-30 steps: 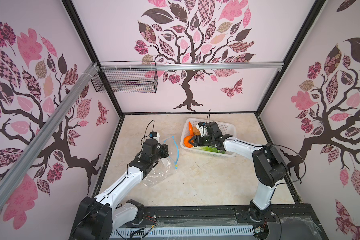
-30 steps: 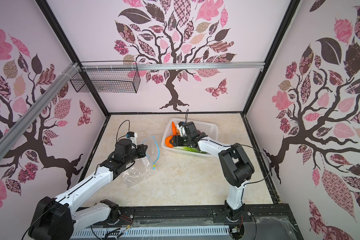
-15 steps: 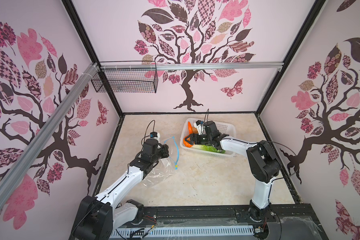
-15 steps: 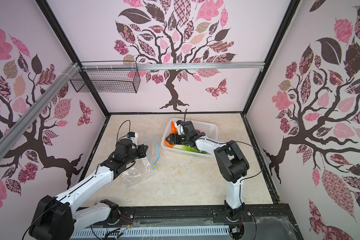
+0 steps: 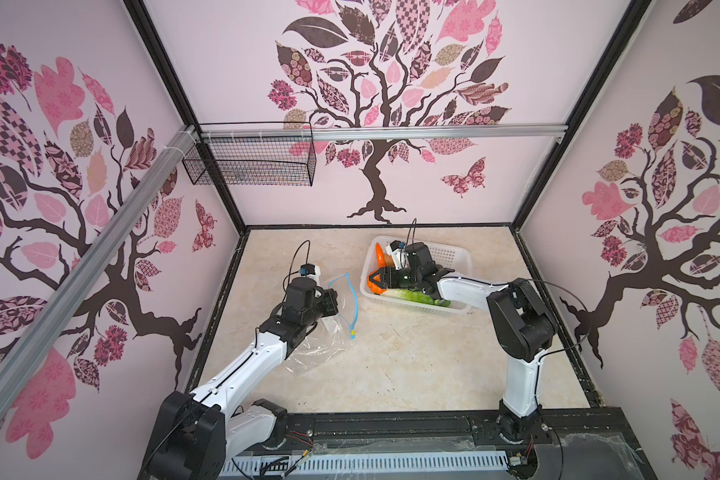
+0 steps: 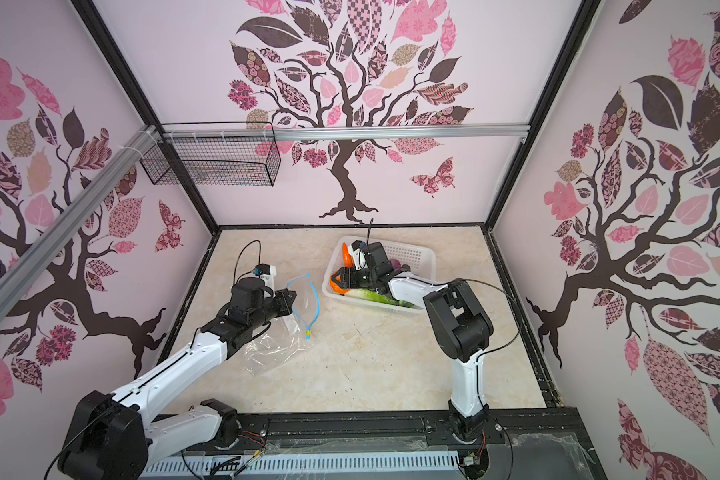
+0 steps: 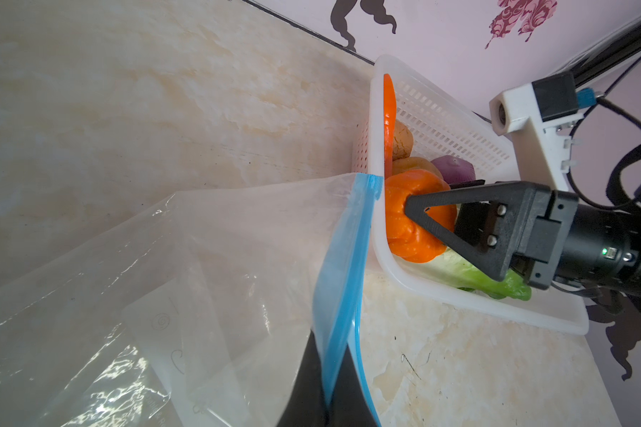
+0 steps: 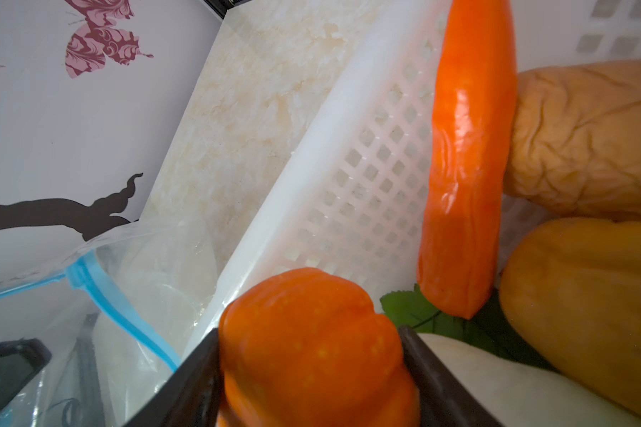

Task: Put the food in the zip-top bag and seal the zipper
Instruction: 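Grasp the orange bell pepper in the basket with the right gripper and lift, then carry the orange pepper into the open bag held by the left gripper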

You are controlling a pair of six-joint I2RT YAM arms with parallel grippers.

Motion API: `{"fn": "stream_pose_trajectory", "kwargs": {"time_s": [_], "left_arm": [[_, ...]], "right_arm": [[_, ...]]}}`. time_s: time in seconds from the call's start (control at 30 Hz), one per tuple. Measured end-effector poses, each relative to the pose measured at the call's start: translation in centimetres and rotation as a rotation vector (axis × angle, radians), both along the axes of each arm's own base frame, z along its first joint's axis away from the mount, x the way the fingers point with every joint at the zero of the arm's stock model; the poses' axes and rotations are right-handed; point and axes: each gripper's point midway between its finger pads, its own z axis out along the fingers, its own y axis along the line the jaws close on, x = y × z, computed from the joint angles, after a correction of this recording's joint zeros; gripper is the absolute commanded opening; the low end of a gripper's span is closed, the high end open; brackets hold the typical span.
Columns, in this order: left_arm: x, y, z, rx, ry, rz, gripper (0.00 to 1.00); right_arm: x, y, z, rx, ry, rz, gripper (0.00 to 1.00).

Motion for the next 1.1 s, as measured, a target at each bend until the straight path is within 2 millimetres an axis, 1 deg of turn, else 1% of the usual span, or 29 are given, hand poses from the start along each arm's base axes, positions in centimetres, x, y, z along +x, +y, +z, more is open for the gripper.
{"fn": "stream_pose_trajectory", "kwargs": {"time_s": [0.07,0.13,0.23,0.37,0.5,0.67,0.73,0.8,0.87,0.93,1.03,1.1], "left_arm": [[0.0,0.0,0.0,0.000,0.000,0.000,0.00],[0.0,0.0,0.0,0.000,0.000,0.000,0.00],[0.0,0.0,0.0,-0.001,0.000,0.001,0.00],[0.0,-0.1,0.1,-0.008,0.002,0.000,0.00],[-0.3,-0.3,0.5,-0.024,-0.002,-0.013,0.00],[-0.7,-0.5,2.2,-0.060,-0.040,-0.026,0.00],[-0.9,-0.6,2.9,-0.077,-0.053,-0.030,0.00],[-1.1,-0.7,3.4,-0.089,-0.060,-0.037,0.00],[-1.3,-0.8,3.8,-0.099,-0.064,-0.047,0.00],[-1.4,-1.0,4.3,-0.109,-0.069,-0.058,0.00],[-1.5,-1.2,5.0,-0.121,-0.079,-0.070,0.00],[-1.6,-1.3,5.1,-0.127,-0.078,-0.076,0.00]], "right_arm": [[0.1,-0.1,0.0,-0.004,-0.010,-0.005,0.50],[0.1,-0.3,0.0,-0.007,-0.016,-0.012,0.46],[-0.1,-0.6,0.4,-0.013,-0.028,-0.022,0.41],[-0.7,-1.5,1.6,-0.037,-0.048,-0.042,0.41],[-1.6,-2.6,4.0,-0.055,-0.091,-0.056,0.40],[-2.3,-3.2,9.1,-0.014,-0.189,-0.056,0.39],[-2.9,-3.3,10.8,0.012,-0.217,-0.046,0.39],[-3.6,-3.2,11.8,0.036,-0.233,-0.035,0.39],[-4.3,-2.9,12.4,0.053,-0.242,-0.020,0.39],[-5.3,-1.9,12.5,0.066,-0.246,0.009,0.39],[-7.4,0.4,12.2,0.080,-0.241,0.071,0.39],[-8.9,2.0,12.2,0.089,-0.242,0.116,0.39]]}}
